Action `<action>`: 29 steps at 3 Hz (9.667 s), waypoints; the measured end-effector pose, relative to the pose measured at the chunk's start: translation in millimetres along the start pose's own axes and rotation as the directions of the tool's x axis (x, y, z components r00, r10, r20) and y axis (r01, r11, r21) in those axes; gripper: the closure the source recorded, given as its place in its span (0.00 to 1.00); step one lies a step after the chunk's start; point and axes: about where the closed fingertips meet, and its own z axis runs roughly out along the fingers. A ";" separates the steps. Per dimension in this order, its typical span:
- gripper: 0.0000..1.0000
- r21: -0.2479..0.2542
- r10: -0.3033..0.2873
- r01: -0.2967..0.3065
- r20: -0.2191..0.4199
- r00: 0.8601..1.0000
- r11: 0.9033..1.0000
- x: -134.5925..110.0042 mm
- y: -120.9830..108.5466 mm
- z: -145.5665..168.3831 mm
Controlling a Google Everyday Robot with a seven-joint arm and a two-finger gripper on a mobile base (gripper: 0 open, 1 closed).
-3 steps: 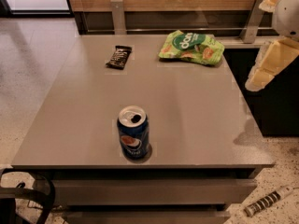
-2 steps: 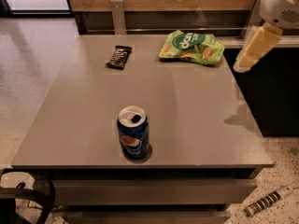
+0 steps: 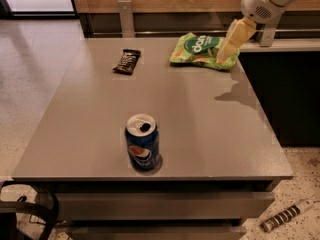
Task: Move green rice chip bag near pepsi can
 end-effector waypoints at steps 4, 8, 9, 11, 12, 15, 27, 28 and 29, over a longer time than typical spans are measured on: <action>0.00 -0.033 0.141 -0.144 -0.090 0.986 0.989 45.1 -16.0 64.9; 0.00 -0.082 0.258 -0.266 -0.098 0.961 0.960 63.9 2.7 163.6; 0.00 -0.064 0.297 -0.303 -0.092 0.950 0.951 69.7 4.1 167.8; 0.23 -0.054 0.321 -0.326 -0.082 0.943 0.944 72.1 3.2 167.9; 0.44 -0.054 0.321 -0.326 -0.082 0.943 0.944 69.8 0.8 164.3; 1.00 -0.059 0.320 -0.326 -0.084 0.944 0.944 66.8 -0.6 162.7; 1.00 0.424 0.295 -0.277 0.024 0.955 0.862 58.7 -25.2 -125.0; 1.00 0.419 0.281 -0.255 0.000 0.960 0.871 65.4 17.4 -152.6; 1.00 0.411 0.295 -0.264 -0.012 0.955 0.873 70.1 41.0 -163.5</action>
Offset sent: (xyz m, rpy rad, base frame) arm 0.0491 -0.0418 -0.0445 -0.0266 0.1323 -0.1804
